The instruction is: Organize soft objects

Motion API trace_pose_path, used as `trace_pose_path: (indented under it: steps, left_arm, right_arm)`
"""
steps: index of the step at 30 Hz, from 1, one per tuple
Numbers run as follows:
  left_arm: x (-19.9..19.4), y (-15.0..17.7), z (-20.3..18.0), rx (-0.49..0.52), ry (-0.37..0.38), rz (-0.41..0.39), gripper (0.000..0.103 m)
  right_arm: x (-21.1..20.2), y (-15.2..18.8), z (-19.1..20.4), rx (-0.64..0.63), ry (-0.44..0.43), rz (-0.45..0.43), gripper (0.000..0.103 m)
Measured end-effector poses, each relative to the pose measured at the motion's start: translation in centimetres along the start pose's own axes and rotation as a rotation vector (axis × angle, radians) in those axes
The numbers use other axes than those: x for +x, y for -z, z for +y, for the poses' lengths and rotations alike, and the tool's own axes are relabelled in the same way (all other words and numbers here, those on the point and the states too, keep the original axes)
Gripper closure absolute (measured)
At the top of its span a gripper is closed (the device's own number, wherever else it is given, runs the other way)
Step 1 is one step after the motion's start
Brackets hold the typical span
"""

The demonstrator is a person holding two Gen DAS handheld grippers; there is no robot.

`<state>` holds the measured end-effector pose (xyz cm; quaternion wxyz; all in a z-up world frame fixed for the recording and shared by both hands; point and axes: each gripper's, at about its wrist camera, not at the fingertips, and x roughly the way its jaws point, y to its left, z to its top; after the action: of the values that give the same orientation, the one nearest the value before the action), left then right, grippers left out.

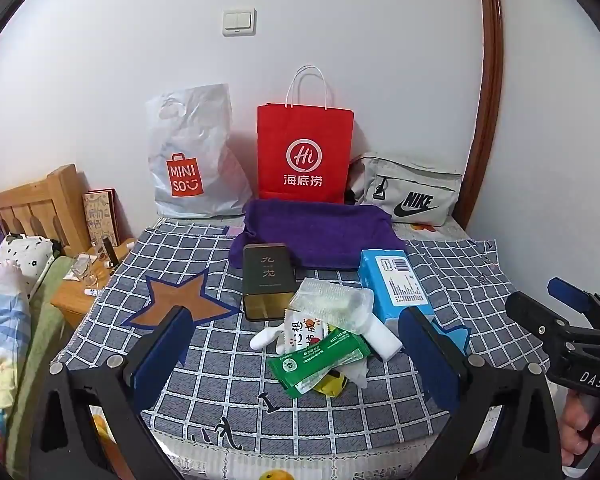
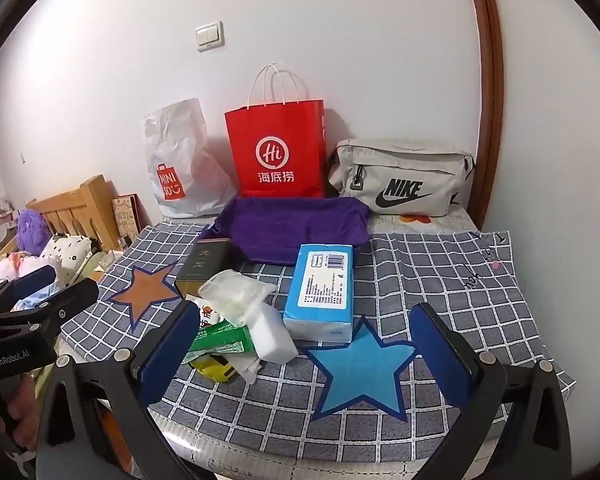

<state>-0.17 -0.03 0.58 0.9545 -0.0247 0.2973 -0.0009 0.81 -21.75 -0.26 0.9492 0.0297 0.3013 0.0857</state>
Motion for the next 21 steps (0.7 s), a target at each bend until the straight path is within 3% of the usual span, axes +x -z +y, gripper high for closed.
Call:
trace_pose_path:
  steps: [21]
  left_arm:
    - [-0.64, -0.47, 0.63, -0.001, -0.002, 0.001, 0.000]
  right_arm:
    - [-0.44, -0.40, -0.01, 0.000, -0.002, -0.009, 0.000]
